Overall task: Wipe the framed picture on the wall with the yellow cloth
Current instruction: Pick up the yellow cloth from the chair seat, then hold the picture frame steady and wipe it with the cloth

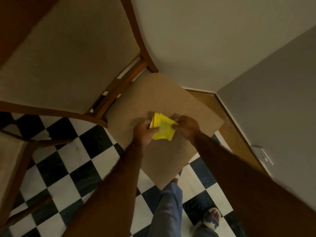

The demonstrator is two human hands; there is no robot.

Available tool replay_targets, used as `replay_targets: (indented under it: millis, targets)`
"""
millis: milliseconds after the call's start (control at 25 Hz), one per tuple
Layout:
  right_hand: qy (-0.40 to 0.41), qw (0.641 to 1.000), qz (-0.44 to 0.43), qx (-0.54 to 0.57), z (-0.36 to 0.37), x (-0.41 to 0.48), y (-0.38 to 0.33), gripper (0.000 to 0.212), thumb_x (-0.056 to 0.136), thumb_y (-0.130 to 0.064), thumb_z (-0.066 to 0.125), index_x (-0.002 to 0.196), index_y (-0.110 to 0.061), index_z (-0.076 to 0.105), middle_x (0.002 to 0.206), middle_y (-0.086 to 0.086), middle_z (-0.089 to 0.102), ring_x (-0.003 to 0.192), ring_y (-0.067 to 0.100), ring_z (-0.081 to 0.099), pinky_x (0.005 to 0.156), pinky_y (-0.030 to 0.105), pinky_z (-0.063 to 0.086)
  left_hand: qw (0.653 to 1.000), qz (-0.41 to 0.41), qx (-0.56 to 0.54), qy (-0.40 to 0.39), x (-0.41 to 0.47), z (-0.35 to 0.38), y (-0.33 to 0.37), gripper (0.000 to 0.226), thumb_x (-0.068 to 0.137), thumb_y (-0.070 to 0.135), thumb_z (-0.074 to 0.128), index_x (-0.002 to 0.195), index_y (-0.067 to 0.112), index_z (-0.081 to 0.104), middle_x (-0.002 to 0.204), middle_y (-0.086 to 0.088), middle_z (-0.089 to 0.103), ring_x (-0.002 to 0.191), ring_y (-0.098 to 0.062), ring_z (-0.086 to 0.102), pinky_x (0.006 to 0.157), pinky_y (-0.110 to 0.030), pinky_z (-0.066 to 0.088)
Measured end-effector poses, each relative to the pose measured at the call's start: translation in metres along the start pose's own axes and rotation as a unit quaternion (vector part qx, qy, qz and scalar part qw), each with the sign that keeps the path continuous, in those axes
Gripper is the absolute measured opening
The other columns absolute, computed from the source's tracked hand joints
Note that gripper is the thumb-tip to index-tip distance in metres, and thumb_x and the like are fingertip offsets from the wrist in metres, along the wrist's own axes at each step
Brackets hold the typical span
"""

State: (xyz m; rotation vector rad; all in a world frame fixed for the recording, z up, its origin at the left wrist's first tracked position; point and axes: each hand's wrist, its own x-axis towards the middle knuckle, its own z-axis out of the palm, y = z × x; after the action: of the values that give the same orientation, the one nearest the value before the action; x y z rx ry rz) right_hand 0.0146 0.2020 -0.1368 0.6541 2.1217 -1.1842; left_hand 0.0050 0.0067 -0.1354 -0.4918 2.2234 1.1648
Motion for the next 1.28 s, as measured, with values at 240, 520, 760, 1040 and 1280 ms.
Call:
replay_targets:
  millis: [240,520,760,1040,1280]
  targets:
    - [0.056,0.994,-0.029,0.086,-0.106,-0.088,-0.044,0.033,0.076,-0.016,0.085,0.103,-0.003,0.071,0.086,0.005,0.066,0.085,0.014,0.062,0.083,0.034,0.051,0.986,0.037,-0.142,-0.076,-0.07,-0.012,0.102,0.025,0.084,0.002,0.076,0.1,-0.014,0.067,0.091,-0.022,0.068,0.085,-0.029,0.063,0.068,-0.034,0.053]
    - [0.174,0.973,-0.099,0.112,-0.267,-0.215,-0.083,0.029,0.076,-0.02,0.084,0.1,-0.006,0.075,0.08,0.002,0.065,0.078,0.016,0.059,0.073,0.028,0.045,0.956,0.154,-0.188,-0.166,-0.161,0.001,0.272,0.033,0.085,0.017,0.078,0.106,-0.008,0.072,0.095,-0.019,0.071,0.09,-0.03,0.067,0.081,-0.047,0.056]
    - [0.276,0.935,-0.162,0.152,-0.375,-0.339,-0.094,0.029,0.077,-0.014,0.083,0.101,-0.001,0.074,0.083,0.007,0.065,0.08,0.019,0.058,0.076,0.032,0.048,0.931,0.276,-0.149,-0.187,-0.26,0.015,0.402,0.029,0.082,0.018,0.081,0.097,-0.006,0.073,0.086,-0.015,0.068,0.081,-0.025,0.065,0.075,-0.038,0.055]
    - [0.371,0.883,-0.235,0.166,-0.469,-0.483,-0.1,0.02,0.08,-0.007,0.08,0.096,-0.009,0.068,0.075,0.003,0.063,0.078,0.022,0.062,0.089,0.048,0.058,0.876,0.408,-0.146,-0.21,-0.375,0.037,0.508,0.017,0.079,0.021,0.083,0.09,0.009,0.076,0.081,-0.007,0.075,0.07,-0.016,0.071,0.063,-0.029,0.06]
    - [0.486,0.821,-0.272,0.121,-0.531,-0.601,-0.105,0.026,0.078,-0.014,0.082,0.101,-0.007,0.073,0.084,0.006,0.07,0.08,0.019,0.066,0.089,0.047,0.06,0.835,0.471,-0.176,-0.224,-0.482,0.052,0.587,0.021,0.078,0.026,0.084,0.095,0.016,0.077,0.087,-0.002,0.079,0.08,-0.02,0.075,0.072,-0.038,0.062]
